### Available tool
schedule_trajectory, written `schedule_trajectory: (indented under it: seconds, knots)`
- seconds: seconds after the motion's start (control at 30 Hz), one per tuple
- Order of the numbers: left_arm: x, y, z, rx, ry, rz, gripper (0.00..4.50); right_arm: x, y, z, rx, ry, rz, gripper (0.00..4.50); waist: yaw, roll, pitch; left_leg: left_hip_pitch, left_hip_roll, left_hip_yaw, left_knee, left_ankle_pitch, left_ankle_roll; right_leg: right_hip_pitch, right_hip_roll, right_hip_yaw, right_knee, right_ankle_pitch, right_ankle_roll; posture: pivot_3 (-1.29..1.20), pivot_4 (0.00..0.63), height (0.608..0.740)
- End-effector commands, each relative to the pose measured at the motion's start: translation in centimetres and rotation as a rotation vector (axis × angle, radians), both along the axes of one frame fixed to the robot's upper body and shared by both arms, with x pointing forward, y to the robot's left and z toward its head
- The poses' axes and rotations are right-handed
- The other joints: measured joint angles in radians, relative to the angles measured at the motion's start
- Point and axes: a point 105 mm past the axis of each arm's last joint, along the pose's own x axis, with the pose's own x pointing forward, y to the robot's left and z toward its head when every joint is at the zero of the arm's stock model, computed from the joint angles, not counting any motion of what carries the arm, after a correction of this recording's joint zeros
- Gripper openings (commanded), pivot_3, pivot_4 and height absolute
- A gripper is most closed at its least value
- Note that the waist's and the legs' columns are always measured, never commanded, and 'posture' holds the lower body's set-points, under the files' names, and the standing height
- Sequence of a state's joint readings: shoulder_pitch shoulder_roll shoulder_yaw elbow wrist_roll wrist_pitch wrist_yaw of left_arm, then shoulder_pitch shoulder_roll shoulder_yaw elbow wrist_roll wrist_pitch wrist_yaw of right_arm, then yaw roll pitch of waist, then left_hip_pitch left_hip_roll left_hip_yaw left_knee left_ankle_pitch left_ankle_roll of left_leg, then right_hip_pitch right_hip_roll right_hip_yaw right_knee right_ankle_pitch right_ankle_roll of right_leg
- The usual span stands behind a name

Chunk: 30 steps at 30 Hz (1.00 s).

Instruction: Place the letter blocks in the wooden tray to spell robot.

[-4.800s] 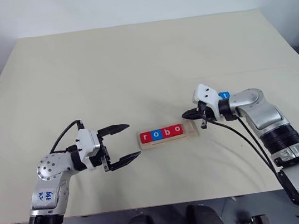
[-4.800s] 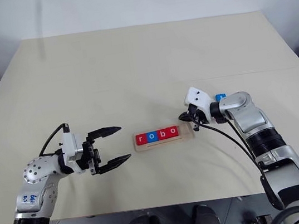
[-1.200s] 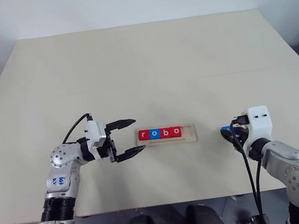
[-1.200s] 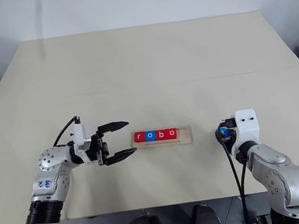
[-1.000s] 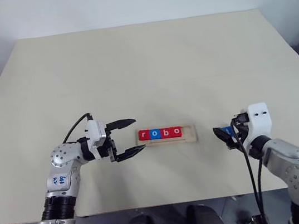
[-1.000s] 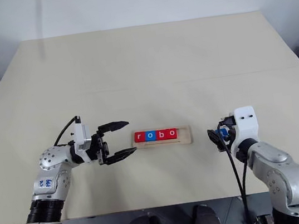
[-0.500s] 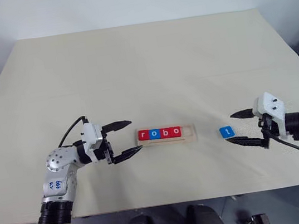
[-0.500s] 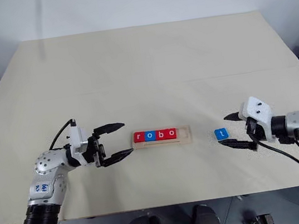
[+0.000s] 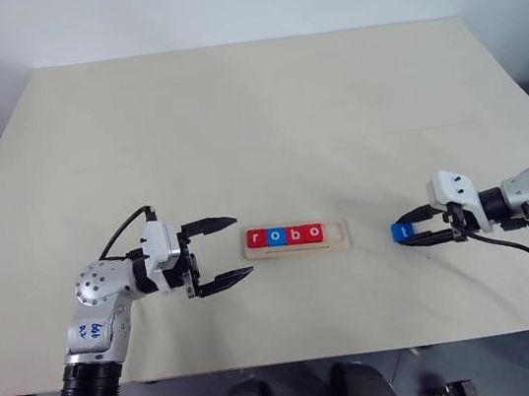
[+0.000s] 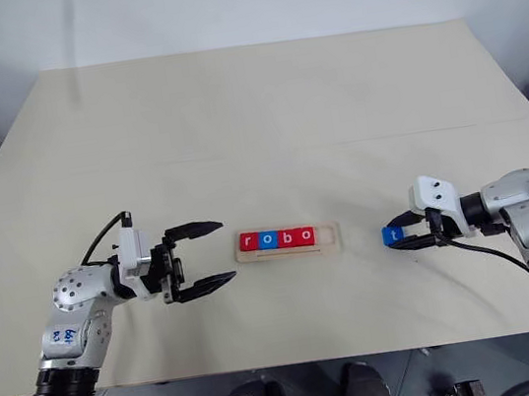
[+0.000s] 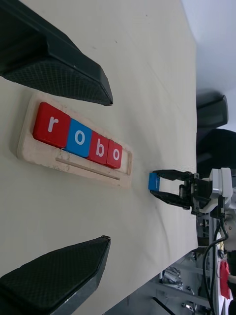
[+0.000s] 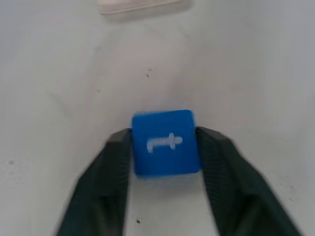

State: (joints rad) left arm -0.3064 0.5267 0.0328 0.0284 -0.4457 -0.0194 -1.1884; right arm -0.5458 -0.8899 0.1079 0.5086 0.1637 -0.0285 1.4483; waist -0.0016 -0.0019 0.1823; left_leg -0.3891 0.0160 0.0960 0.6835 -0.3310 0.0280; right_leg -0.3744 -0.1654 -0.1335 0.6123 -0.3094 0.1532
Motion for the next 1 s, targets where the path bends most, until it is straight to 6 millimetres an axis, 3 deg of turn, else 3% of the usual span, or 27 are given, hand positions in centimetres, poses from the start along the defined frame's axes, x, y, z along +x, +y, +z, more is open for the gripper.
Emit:
schedule_trajectory:
  seconds: [0.03,0.23,0.37,0.57,0.9,1.0]
  knots:
    - [-0.5,0.2,1.0,-0.013,-0.038,-0.006,4.50,0.4,1.0,1.7,0.023,-0.049,0.036,1.46,0.000,0.000,0.000,0.000,0.000,0.000,0.000,0.000,0.000,0.000,0.000,0.000,0.000,0.000,0.000,0.00,0.150,0.740]
    - [-0.7,0.0,0.7,-0.017,-0.025,-0.015,4.50,0.7,6.0,4.5,0.114,-0.049,0.100,1.46,-0.003,0.000,0.000,0.000,0.001,0.000,0.000,0.000,0.000,0.000,0.000,0.000,0.001,0.000,0.000,0.00,0.150,0.740]
    - [-0.7,-0.2,0.7,-0.017,-0.023,-0.024,4.50,0.9,9.0,4.7,0.121,-0.053,0.150,1.46,-0.001,0.000,0.000,0.000,0.001,0.000,0.000,0.000,-0.001,-0.001,0.000,0.000,0.001,0.000,0.000,0.00,0.150,0.740]
    - [-0.6,-0.5,0.8,-0.020,-0.031,-0.026,4.50,2.2,10.5,3.3,0.087,-0.058,0.123,1.46,0.010,0.000,0.000,-0.001,-0.001,-0.001,0.001,0.000,0.000,-0.001,-0.001,0.000,0.000,0.000,0.000,0.00,0.150,0.740]
    - [-0.5,-0.2,1.0,-0.024,-0.041,0.007,4.50,2.2,10.5,2.7,0.087,-0.025,0.122,1.46,-0.002,0.000,0.000,-0.001,0.000,-0.001,0.000,0.000,-0.001,-0.001,0.000,-0.001,0.000,0.000,0.000,0.00,0.150,0.740]
    - [-0.4,-0.2,1.0,-0.026,-0.044,0.014,4.50,1.7,10.8,2.6,0.101,0.009,0.135,2.50,-0.002,0.000,0.000,-0.001,0.000,-0.001,0.000,0.000,-0.001,-0.001,0.000,-0.001,0.001,0.000,0.000,0.00,0.150,0.740]
